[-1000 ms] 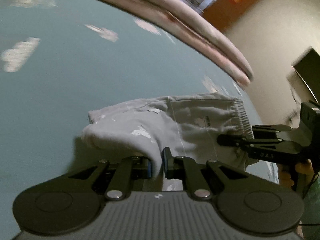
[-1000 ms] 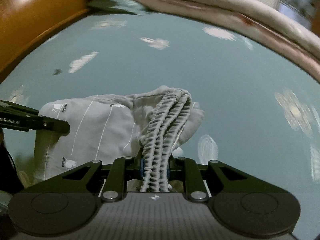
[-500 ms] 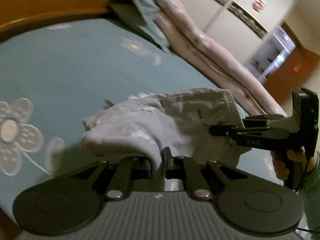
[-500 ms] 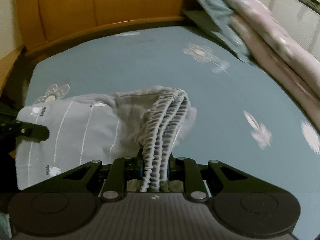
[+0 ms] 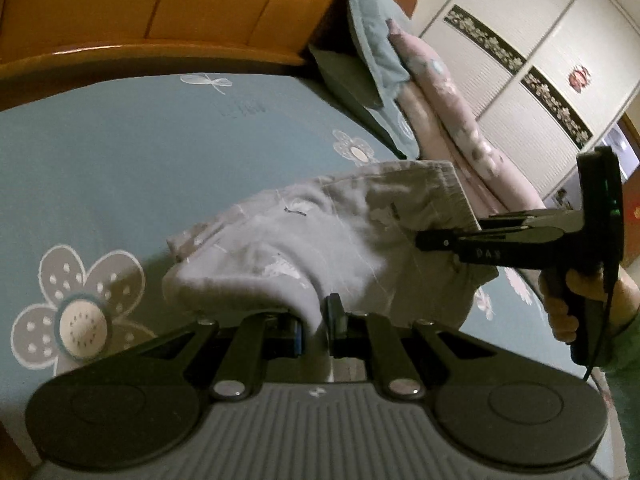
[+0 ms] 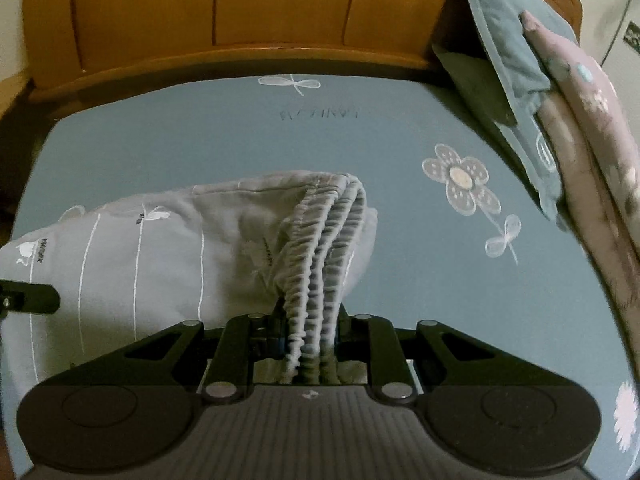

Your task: Fold clothes

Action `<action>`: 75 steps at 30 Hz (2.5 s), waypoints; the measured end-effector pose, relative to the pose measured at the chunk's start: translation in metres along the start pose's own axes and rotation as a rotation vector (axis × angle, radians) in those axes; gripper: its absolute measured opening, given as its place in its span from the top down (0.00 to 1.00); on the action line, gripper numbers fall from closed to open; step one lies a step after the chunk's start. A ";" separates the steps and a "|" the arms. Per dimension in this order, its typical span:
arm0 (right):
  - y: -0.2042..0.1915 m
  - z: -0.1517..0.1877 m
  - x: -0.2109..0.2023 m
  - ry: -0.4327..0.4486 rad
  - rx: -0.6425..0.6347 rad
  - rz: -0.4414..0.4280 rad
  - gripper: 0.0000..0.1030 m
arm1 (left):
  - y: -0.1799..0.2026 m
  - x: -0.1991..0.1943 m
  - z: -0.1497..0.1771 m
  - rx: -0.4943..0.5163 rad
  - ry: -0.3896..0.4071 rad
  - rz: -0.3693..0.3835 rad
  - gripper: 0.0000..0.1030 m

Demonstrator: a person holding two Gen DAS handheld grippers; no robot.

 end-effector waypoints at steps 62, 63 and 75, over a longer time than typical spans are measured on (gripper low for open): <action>-0.196 0.077 0.073 -0.020 -0.356 0.139 0.81 | -0.142 0.035 -0.014 -0.024 -0.024 -0.062 0.20; -0.193 0.076 0.072 -0.017 -0.348 0.136 0.85 | -0.141 0.037 -0.015 -0.014 -0.028 -0.061 0.20; -0.159 0.054 0.033 0.045 -0.213 0.141 0.89 | -0.106 0.075 -0.019 0.176 0.010 -0.153 0.19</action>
Point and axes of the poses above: each gripper's, at about its wrist camera, not at the fingertips, and x roughly the way its jaws point, y to its right, z to its underside, the point moved 1 cm from there along x, roughly the way its jaws point, and after that the axes turned 1 degree about -x, right-handed, at the moved point
